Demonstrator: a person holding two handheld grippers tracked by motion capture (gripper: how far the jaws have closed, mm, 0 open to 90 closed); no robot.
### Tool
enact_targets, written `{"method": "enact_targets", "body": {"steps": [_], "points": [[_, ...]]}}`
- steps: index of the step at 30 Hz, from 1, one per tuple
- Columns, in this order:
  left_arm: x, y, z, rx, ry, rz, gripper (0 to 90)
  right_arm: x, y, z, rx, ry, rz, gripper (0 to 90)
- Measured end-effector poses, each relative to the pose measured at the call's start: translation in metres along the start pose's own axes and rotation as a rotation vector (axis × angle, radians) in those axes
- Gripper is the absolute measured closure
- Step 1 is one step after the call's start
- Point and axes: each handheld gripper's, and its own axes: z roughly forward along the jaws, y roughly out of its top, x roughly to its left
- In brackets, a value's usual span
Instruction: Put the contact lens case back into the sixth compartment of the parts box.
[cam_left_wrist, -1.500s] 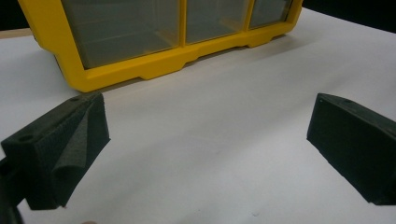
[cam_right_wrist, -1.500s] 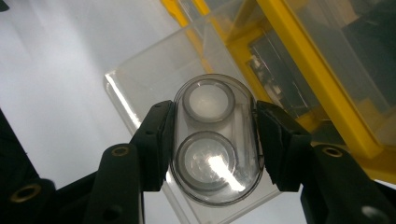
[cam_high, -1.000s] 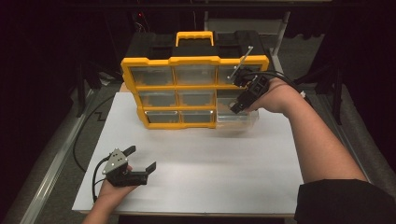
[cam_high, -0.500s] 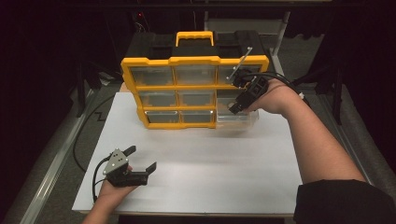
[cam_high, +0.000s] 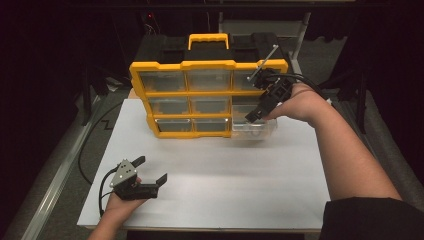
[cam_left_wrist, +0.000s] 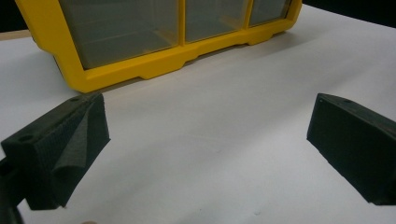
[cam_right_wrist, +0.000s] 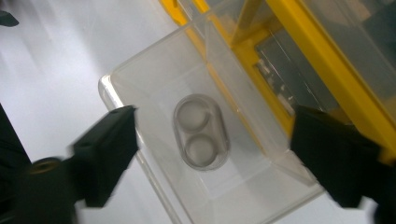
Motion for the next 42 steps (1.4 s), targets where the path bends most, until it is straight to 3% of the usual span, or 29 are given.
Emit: {"method": "enact_targets", "body": {"steps": [4,25,42], "points": [[-0.001,0.0,0.001,-0.003,0.0,-0.002,0.3,0.003,-0.011,-0.004,0.026,-0.03,0.014,6.9],[0.0,0.0,0.001,0.011,0.007,0.0,0.3,0.013,-0.083,-0.025,0.042,-0.048,0.085,0.2],[-0.001,-0.001,0.001,0.003,0.012,-0.008,0.3,0.017,-0.13,-0.03,0.059,-0.079,0.144,0.1]]}}
